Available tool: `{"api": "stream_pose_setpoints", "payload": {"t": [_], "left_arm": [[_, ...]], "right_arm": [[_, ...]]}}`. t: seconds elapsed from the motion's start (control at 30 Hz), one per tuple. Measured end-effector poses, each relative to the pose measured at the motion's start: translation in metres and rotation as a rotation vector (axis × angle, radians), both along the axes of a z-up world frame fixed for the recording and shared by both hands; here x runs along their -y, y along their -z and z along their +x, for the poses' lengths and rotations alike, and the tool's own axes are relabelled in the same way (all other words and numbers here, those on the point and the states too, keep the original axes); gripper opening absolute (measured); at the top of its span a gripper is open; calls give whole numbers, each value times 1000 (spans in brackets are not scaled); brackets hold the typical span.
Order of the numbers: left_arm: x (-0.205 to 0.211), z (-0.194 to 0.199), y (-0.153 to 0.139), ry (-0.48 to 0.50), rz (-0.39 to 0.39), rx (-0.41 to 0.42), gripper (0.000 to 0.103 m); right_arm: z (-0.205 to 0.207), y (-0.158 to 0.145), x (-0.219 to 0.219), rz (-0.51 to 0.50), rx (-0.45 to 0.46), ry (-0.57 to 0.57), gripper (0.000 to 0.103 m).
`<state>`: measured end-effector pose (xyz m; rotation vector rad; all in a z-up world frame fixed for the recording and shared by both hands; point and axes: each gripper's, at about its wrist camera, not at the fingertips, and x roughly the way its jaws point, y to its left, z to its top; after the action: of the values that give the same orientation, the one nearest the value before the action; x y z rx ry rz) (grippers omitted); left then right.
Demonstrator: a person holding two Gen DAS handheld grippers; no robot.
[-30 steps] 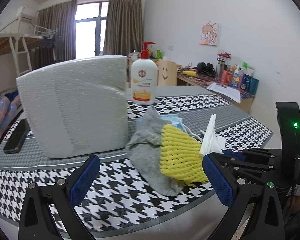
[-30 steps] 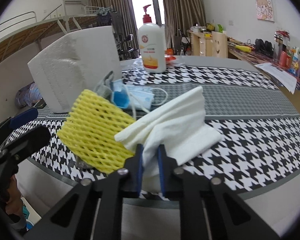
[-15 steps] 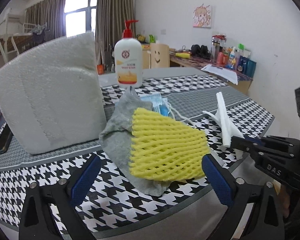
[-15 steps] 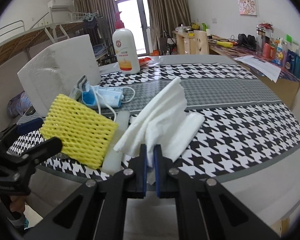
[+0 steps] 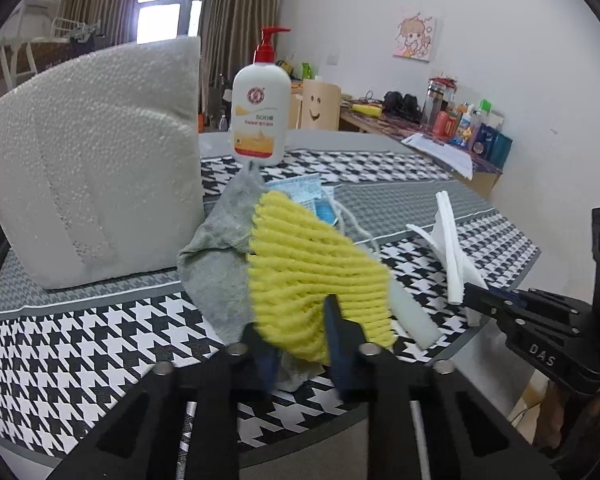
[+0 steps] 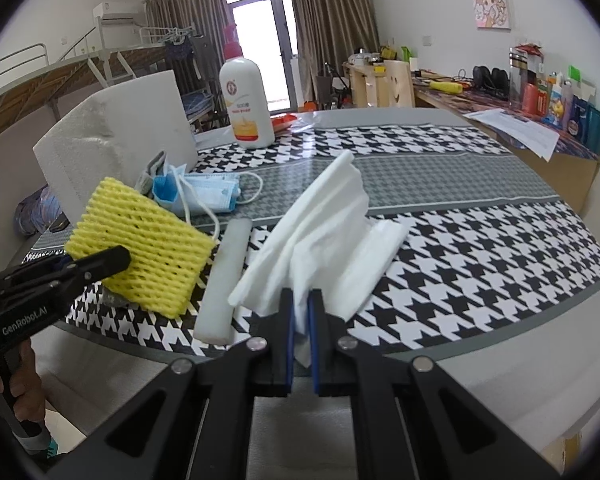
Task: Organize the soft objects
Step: 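Close the left tool on the yellow foam net while the right tool holds the tissue, then lift the yellow net with the left tool while the right tool regrasps the white tissue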
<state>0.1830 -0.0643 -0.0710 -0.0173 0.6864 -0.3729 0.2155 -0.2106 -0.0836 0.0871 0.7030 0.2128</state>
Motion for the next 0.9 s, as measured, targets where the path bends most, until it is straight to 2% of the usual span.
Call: {"api": "stream_pose_setpoints", "payload": {"t": [0.23,0.9], "left_arm": [[-2,-19,-18,28,-14,69,11],[-14,-78,-61,2,10,265,10]], "right_arm": [[-7,-8,0,-2,28,0,9],[-54,-57,-8,0,191,-14,9]]}}
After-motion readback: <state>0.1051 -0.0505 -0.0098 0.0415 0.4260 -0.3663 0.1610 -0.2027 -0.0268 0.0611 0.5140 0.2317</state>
